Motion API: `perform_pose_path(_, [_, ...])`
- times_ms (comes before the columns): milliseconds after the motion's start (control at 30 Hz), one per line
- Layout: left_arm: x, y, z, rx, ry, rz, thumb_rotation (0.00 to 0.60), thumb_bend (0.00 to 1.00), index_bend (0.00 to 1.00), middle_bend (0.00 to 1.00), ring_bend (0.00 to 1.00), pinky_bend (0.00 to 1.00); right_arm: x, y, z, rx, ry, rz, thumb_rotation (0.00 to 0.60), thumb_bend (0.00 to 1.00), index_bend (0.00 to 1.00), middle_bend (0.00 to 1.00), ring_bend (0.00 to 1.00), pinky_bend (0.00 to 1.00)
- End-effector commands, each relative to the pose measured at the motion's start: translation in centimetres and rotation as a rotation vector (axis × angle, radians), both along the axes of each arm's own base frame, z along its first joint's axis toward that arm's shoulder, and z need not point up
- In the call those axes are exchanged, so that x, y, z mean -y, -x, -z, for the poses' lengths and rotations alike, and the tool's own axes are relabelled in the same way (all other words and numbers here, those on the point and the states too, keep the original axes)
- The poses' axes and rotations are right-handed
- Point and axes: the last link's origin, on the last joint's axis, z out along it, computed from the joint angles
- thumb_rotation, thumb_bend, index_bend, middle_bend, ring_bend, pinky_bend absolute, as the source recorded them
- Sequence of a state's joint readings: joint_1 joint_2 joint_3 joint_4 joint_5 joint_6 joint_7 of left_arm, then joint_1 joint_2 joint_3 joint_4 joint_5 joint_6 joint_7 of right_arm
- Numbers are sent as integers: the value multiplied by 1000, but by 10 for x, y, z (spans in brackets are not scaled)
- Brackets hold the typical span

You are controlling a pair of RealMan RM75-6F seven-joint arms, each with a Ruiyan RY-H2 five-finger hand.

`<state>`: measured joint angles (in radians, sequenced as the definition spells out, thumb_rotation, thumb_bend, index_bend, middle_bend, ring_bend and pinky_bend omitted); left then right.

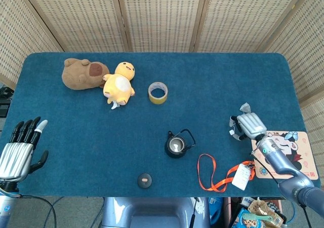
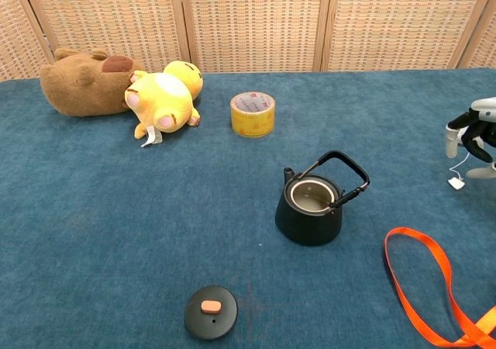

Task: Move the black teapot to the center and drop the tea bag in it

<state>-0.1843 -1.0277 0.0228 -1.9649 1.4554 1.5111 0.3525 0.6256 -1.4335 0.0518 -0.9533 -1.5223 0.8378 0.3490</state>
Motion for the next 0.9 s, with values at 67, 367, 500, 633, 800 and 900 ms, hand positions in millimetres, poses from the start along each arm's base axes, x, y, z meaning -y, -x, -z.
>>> perform_pose_path(67, [0,1,1,1,3,-2,600,429,0,0,0,0,3,2,4,-6,-2,9,600,413,501,784,859,934])
perform_pose_path(367, [-3,2,1,3,-2,-5,600,429,0,0,0,0,6,8,12,-42,-15,24,600,413,506,784,859,934])
perform_pose_path(500, [-4,2,-1,0,-7,-4,600,429,0,0,0,0,8,11,14,-53,-16,31,600,413,510,784,858,934])
perform_pose_path(633, [-4,1,-1,0,-8,-2,600,429,0,0,0,0,8,14,16,-60,-21,38,600,413,511,783,859,934])
perform_pose_path(800, [-4,1,-1,2,-7,-5,600,429,0,0,0,0,8,16,19,-65,-25,39,600,413,514,783,859,934])
perform_pose_path(900, [-4,1,-1,2,-7,-6,600,430,0,0,0,0,9,17,20,-72,-28,40,600,413,514,783,859,934])
